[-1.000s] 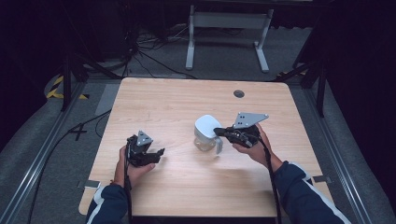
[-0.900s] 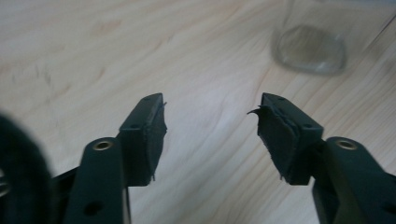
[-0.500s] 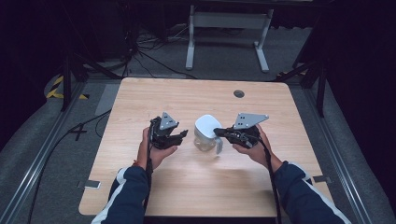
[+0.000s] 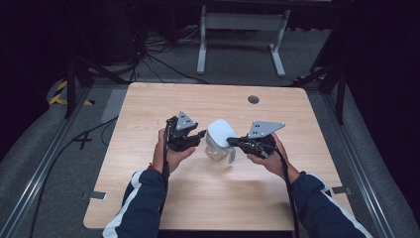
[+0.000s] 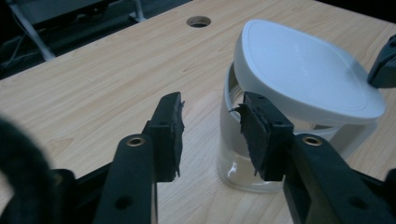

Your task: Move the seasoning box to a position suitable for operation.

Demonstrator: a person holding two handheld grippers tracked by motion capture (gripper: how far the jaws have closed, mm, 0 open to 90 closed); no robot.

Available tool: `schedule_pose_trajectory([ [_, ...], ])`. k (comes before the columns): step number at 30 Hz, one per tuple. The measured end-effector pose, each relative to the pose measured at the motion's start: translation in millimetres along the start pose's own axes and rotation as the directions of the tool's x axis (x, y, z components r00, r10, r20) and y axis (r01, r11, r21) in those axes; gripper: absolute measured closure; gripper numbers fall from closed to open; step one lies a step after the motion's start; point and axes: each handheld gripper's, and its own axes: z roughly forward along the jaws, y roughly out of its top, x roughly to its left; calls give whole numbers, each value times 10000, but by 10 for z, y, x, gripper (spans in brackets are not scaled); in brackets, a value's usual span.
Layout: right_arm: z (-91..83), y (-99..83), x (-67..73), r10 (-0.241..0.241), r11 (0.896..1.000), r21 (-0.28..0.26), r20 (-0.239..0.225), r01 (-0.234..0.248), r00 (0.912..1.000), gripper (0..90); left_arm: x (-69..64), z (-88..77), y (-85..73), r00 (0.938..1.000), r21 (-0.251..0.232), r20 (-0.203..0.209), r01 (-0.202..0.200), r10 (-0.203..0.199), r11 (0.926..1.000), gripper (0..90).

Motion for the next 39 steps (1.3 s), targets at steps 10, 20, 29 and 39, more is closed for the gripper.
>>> schedule_pose_trajectory([
  [10, -2, -10, 9, -34, 10000, 60, -28, 35, 10000, 900, -74, 36, 37, 9978, 201, 453, -504, 494, 9985, 825],
  [20, 0, -47, 17, -22, 9998, 214, -22, 23, 10000, 900, -153, -22, 103, 9931, -549, 802, -816, 858, 9952, 894],
  [29, -26, -73, 29, 48, 9996, 296, 45, -49, 10000, 900, -262, -66, 203, 9866, -765, 875, -1309, 1374, 9884, 894],
  [39, -122, -110, 26, 115, 9995, 285, 267, -123, 9996, 900, -374, -88, 293, 9809, -1070, 1024, -1545, 1655, 9822, 892],
])
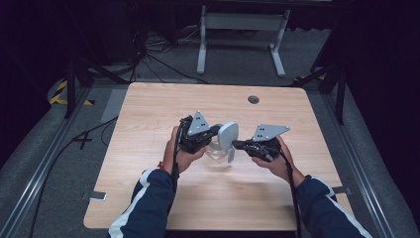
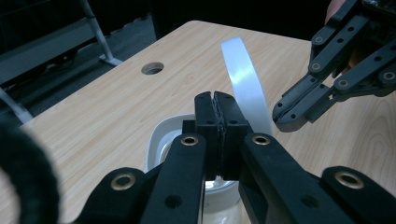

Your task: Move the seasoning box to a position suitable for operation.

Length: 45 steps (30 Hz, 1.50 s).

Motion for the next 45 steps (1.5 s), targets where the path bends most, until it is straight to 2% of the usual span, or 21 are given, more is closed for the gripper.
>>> schedule_pose_trajectory([
  [7, -43, -28, 15, 20, 10000, 78, 78, -20, 10000, 899, -58, -3, 54, 9993, -32, 183, -312, 313, 9995, 890],
  [11, -71, -46, 9, 21, 10000, 79, 176, -23, 9998, 900, -102, 13, 64, 9988, 9, 388, -309, 308, 9995, 886],
  [13, -86, -59, 12, 47, 9999, 108, 201, -49, 9998, 900, -107, 16, 73, 9980, 5, 404, -481, 480, 9988, 884],
  [20, -130, -89, 15, 81, 9998, 155, 281, -85, 9996, 899, -99, 16, 77, 9978, 52, 386, -538, 535, 9985, 880],
  [28, -134, -93, 24, 91, 9998, 180, 215, -95, 9997, 898, -23, -66, 45, 9987, 189, 35, -506, 505, 9985, 874],
  [34, -151, -100, 21, 103, 9997, 204, 217, -107, 9997, 896, 80, -195, -58, 9993, 314, -205, -308, 314, 9990, 863],
  [36, -156, -110, 4, 133, 9997, 209, 192, -137, 9997, 896, 138, -243, -118, 9987, 460, -360, -355, 372, 9983, 860],
  [38, -152, -118, -9, 201, 9995, 245, 177, -206, 9996, 894, 179, -280, -173, 9987, 536, -457, -213, 238, 9983, 857],
  [43, -159, -130, -27, 251, 9991, 324, 226, -258, 9994, 893, 277, -377, -331, 9974, 888, -667, -218, 278, 9958, 849],
  [44, -163, -134, -27, 272, 9990, 335, 228, -279, 9994, 891, 294, -400, -380, 9974, 994, -699, -113, 183, 9950, 847],
  [45, -169, -138, -29, 249, 9991, 343, 248, -258, 9994, 890, 313, -423, -416, 9967, 1192, -768, -186, 279, 9927, 844],
])
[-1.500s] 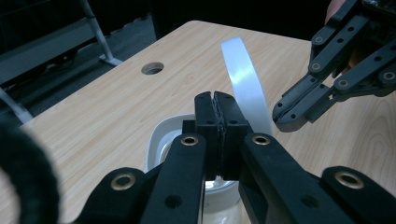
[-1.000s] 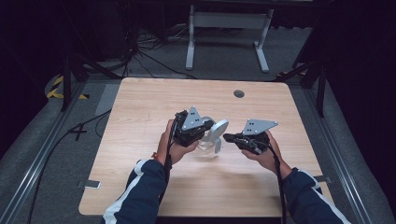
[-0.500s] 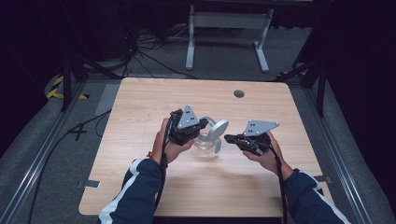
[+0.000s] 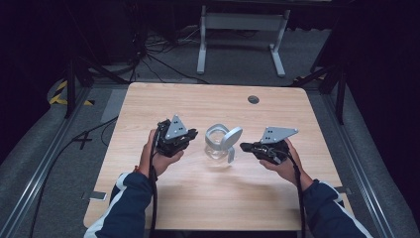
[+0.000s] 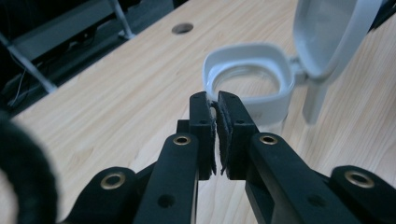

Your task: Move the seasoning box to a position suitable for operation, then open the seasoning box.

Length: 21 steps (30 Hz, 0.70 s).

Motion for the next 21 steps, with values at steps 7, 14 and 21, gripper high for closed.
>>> schedule_pose_trajectory([
  [7, -65, -1, 25, -66, 10000, 57, 148, 65, 9999, 868, 39, -132, -272, 9996, 657, -299, 18, 1, 9978, 836],
  [14, -143, -41, 54, -161, 9993, 332, 263, 152, 9995, 847, 44, -235, -530, 9990, 1444, -425, -57, 119, 9895, 813],
  [21, -308, -191, 77, -293, 9959, 868, 643, 237, 9975, 817, 17, -340, -805, 9993, 1928, -379, 103, -30, 9812, 786],
])
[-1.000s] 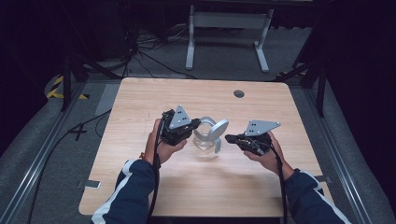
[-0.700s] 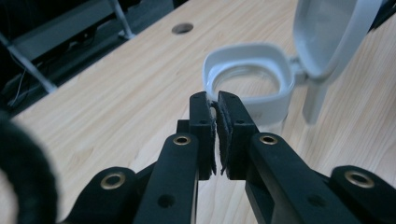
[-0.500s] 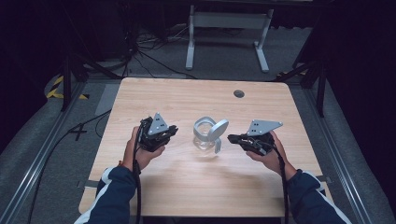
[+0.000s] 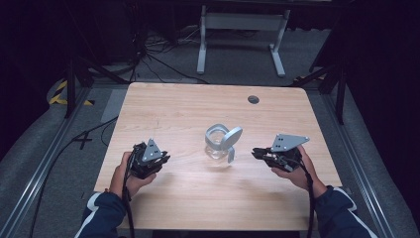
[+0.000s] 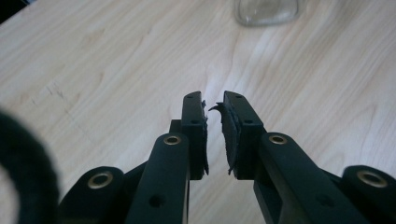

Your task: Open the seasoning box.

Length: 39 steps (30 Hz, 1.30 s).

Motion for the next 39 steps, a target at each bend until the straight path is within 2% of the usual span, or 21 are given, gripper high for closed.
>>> schedule_pose_trajectory([
  [4, -82, -88, -2, -1, 9997, 226, 155, -3, 9999, 802, -50, -19, -179, 10000, 356, 56, 76, -78, 9993, 764],
  [5, -82, -88, -2, -1, 9997, 226, 155, -3, 9999, 802, -50, -19, -179, 10000, 356, 56, 76, -78, 9993, 754],
  [7, -151, -178, -11, 54, 9994, 340, 206, -61, 9998, 755, -78, -28, -290, 9999, 608, 147, -15, 7, 9981, 731],
  [9, -174, -214, -16, 104, 9991, 402, 238, -113, 9997, 741, -82, -31, -329, 9997, 627, 219, 76, -90, 9980, 708],
  [13, -258, -394, -50, 138, 9979, 628, 488, -169, 9987, 626, -89, -28, -483, 9984, 802, 493, 253, -293, 9965, 648],
  [14, -311, -483, -57, 68, 9968, 789, 691, -123, 9976, 570, -90, -27, -514, 9984, 791, 449, 319, -355, 9964, 606],
  [15, -332, -519, -61, 83, 9964, 838, 712, -143, 9974, 552, -85, -30, -558, 9974, 730, 542, 442, -482, 9963, 585],
  [17, -363, -570, -65, 151, 9963, 828, 793, -216, 9967, 524, -86, -30, -576, 9971, 659, 526, 506, -541, 9965, 557],
  [18, -392, -626, -70, 236, 9959, 848, 880, -311, 9958, 498, -80, -35, -587, 9971, 775, 551, 473, -517, 9959, 535],
  [19, -416, -685, -77, 259, 9959, 836, 1002, -344, 9946, 470, -81, -27, -606, 9962, 724, 588, 598, -641, 9956, 506],
  [20, -470, -828, -84, 573, 9934, 928, 1021, -668, 9931, 457, -79, -22, -622, 9963, 881, 527, 627, -675, 9941, 471],
  [22, -486, -878, -85, 625, 9927, 970, 999, -723, 9930, 449, -76, -20, -637, 9961, 796, 451, 724, -762, 9942, 449],
  [23, -508, -960, -85, 556, 9924, 1026, 1157, -676, 9917, 436, -81, -15, -646, 9939, 718, 478, 959, -995, 9928, 425],
  [24, -550, -1082, -83, 819, 9881, 1195, 1263, -971, 9886, 415, -66, -16, -656, 9932, 737, 511, 1011, -1050, 9921, 378],
  [26, -566, -1128, -91, 883, 9881, 1142, 1290, -1032, 9877, 411, -60, -8, -689, 9872, 613, 580, 1450, -1485, 9875, 354],
  [30, -662, -1352, -82, 1366, 9802, 1235, 1423, -1545, 9804, 388, -43, -8, -745, 9829, 394, 605, 1717, -1738, 9844, 281],
  [32, -701, -1433, -81, 1612, 9758, 1251, 1427, -1794, 9765, 371, -42, -3, -766, 9773, 300, 711, 1977, -1994, 9798, 277],
  [34, -748, -1557, -91, 2179, 9642, 1216, 1429, -2356, 9654, 352, -47, 5, -767, 9778, 233, 630, 1986, -1997, 9798, 252],
  [35, -748, -1557, -91, 2179, 9642, 1216, 1429, -2356, 9654, 352, -38, 6, -763, 9802, 276, 574, 1881, -1894, 9818, 252],
  [39, -775, -1656, -112, 2621, 9551, 1045, 1378, -2772, 9552, 290, -35, 10, -758, 9756, 451, 510, 2113, -2134, 9764, 207],
])
